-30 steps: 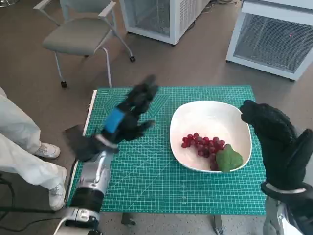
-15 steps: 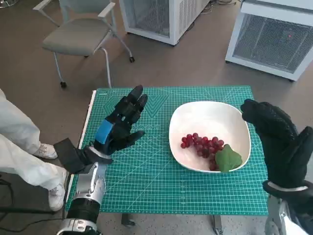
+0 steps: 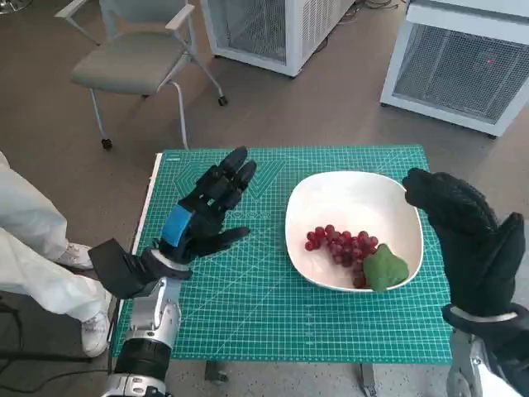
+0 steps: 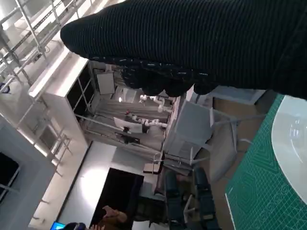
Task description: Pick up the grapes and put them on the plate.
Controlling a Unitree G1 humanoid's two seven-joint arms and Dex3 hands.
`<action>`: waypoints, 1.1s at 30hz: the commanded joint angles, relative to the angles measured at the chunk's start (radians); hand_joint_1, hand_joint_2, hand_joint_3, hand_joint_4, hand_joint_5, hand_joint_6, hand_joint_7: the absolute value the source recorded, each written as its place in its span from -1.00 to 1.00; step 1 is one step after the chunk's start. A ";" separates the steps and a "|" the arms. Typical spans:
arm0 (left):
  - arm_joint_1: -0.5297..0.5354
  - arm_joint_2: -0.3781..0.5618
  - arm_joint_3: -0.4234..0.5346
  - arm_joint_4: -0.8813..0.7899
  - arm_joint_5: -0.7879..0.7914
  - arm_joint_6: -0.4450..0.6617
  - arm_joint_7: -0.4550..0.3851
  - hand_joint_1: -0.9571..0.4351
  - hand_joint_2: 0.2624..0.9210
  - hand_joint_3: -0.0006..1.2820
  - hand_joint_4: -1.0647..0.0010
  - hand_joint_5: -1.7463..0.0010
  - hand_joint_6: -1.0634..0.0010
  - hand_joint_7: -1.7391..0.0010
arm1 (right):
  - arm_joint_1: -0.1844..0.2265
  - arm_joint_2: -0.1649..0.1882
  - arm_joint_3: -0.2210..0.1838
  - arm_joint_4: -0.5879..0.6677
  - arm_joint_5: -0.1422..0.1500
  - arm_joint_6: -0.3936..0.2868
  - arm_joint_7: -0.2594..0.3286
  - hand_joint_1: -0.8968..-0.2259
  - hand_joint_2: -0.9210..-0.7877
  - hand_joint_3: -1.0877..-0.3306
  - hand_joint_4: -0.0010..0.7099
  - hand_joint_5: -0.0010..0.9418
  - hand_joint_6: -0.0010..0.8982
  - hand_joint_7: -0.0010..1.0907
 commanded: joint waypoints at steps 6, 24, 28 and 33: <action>0.029 -0.010 0.005 -0.031 -0.004 0.008 0.003 -0.19 1.00 -0.94 0.75 0.99 0.47 0.99 | -0.009 -0.002 0.002 0.025 0.007 0.010 0.016 0.14 -1.00 0.41 -0.04 -0.09 -0.54 0.60; 0.058 -0.011 -0.011 -0.074 0.024 0.000 0.033 -0.28 1.00 -0.91 0.71 0.99 0.47 0.99 | -0.019 -0.004 -0.008 0.051 0.010 -0.003 0.036 0.14 -1.00 0.41 -0.06 -0.07 -0.55 0.60; 0.064 -0.008 -0.013 -0.079 0.032 -0.007 0.042 -0.31 1.00 -0.90 0.71 0.99 0.47 1.00 | -0.021 -0.002 -0.008 0.055 0.010 -0.004 0.036 0.14 -1.00 0.41 -0.06 -0.06 -0.55 0.60; 0.068 -0.008 -0.010 -0.078 0.032 -0.009 0.045 -0.32 1.00 -0.89 0.71 0.99 0.47 1.00 | -0.021 -0.001 -0.008 0.060 0.011 -0.007 0.039 0.14 -1.00 0.41 -0.07 -0.06 -0.55 0.61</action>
